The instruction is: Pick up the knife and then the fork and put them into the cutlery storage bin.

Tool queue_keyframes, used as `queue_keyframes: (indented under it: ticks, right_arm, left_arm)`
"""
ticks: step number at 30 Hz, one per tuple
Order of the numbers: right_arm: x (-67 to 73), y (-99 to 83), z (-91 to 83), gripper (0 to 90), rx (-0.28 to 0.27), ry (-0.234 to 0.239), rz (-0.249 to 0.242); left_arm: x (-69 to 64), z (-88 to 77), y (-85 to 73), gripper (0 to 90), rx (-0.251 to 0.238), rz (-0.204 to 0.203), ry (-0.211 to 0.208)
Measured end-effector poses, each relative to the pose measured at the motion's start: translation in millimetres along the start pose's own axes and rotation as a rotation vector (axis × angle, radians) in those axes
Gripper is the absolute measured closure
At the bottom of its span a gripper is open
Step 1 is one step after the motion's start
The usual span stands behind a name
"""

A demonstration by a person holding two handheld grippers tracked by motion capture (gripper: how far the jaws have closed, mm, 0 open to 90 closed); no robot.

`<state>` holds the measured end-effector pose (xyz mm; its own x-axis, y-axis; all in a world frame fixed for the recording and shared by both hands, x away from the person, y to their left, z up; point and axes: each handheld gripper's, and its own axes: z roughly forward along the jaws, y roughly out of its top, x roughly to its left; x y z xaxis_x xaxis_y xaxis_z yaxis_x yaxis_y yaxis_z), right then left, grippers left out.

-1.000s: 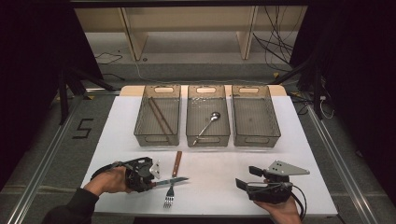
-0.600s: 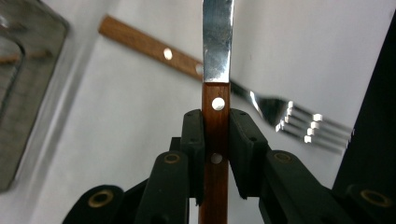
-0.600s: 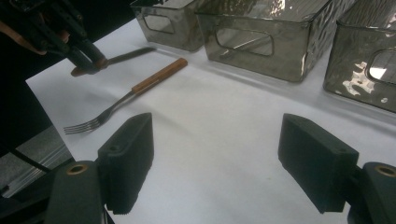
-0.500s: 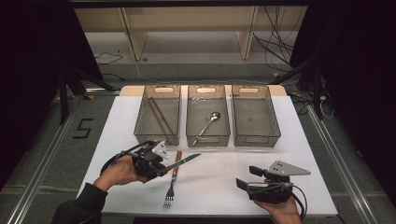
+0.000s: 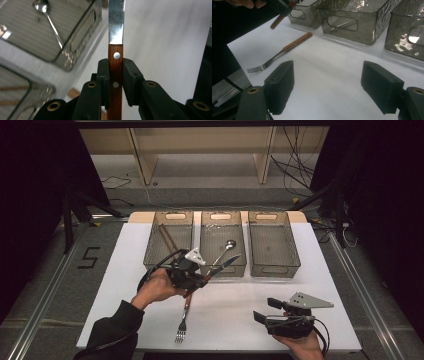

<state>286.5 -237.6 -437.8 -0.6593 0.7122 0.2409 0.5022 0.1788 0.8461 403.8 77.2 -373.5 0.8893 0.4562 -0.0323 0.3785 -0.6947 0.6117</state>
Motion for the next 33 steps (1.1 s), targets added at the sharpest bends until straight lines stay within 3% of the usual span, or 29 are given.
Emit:
queue_keyframes:
  ticks: [17, 22, 33]
  right_arm:
    - [0.3, 0.0, -0.5, 27.5, -0.015, 0.005, 0.0]
    - [0.0, 0.2, -1.3, 27.5, -0.018, 0.007, 0.002]
    - [0.3, -0.1, -1.3, 27.5, -0.026, 0.015, 0.005]
  left_arm:
    - [6.7, 36.3, 78.4, 76.7, -0.134, -0.075, -0.018]
    - [10.3, 47.3, 96.9, 76.6, -0.152, -0.074, -0.02]
    - [14.8, 71.2, 138.4, 76.6, -0.202, -0.116, -0.041]
